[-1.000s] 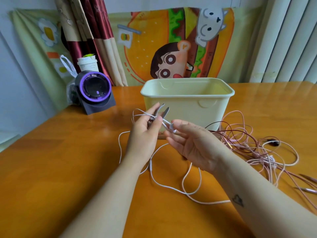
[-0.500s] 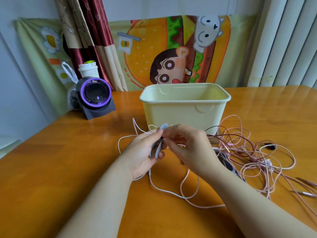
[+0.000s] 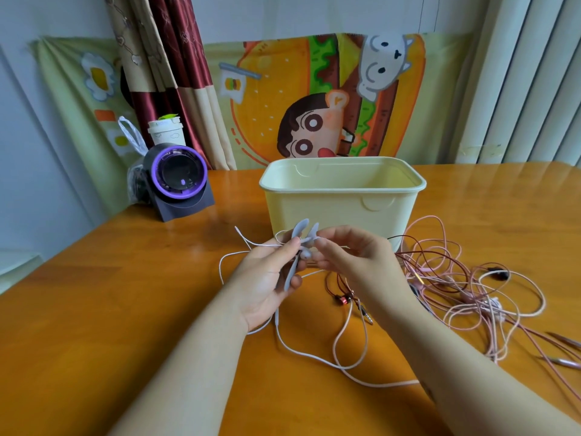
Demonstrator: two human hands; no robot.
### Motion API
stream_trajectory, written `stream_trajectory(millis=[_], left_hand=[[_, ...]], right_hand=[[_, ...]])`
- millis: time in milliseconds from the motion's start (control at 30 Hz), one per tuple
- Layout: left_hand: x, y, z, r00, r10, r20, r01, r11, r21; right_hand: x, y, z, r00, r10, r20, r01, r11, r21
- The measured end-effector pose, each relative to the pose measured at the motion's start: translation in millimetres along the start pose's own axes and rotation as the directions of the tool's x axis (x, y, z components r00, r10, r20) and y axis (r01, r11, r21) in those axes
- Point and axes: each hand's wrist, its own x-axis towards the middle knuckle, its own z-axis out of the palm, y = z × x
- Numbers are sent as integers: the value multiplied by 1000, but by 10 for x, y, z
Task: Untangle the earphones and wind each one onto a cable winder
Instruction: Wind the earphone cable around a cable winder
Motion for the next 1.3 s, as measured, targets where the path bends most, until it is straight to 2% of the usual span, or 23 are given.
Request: stream_trajectory(millis=[67, 133, 267, 400, 533, 667, 933, 1000, 1100, 1167, 1233, 1300], left_hand=[[1, -2, -8, 1000, 13, 4, -13, 999, 31], [0, 2, -6, 1000, 17, 4, -17, 999, 45], [-6, 3, 0, 999, 18, 46, -20, 999, 42], [-6, 5, -9, 997, 31, 77, -34, 998, 44], [4, -3, -31, 994, 48, 102, -59, 993, 106], [-3, -27, -52, 989, 78, 127, -105, 969, 223], [1, -25, -90, 990, 66, 128, -100, 954, 283], [11, -11, -112, 990, 56, 127, -91, 954, 287], [4, 31, -160, 991, 60, 123, -99, 935, 341], [-8, 50, -183, 989, 50, 136, -103, 903, 417], [-24, 62, -185, 984, 18, 180, -105, 869, 483], [-32, 69, -189, 974, 6, 225, -135, 817, 560]], right_hand=[[-2, -20, 0, 996, 68, 53, -73, 990, 120], [-8, -34, -4, 993, 76, 88, -87, 988, 128], [3, -1, -36, 999, -29, 21, 32, 988, -153], [-15, 40, -22, 978, -204, 49, 209, 931, -301], [13, 80, -40, 905, -411, 109, 412, 786, -461], [34, 93, -71, 855, -480, 196, 503, 677, -538], [54, 92, -140, 851, -434, 295, 524, 663, -535], [43, 29, -160, 884, -369, 287, 467, 724, -507], [57, -167, -204, 943, -286, 169, 331, 856, -397], [114, -315, -211, 924, -337, 183, 383, 815, -434], [178, -465, -173, 877, -351, 329, 478, 713, -513], [229, -582, -78, 818, -279, 503, 551, 633, -544]])
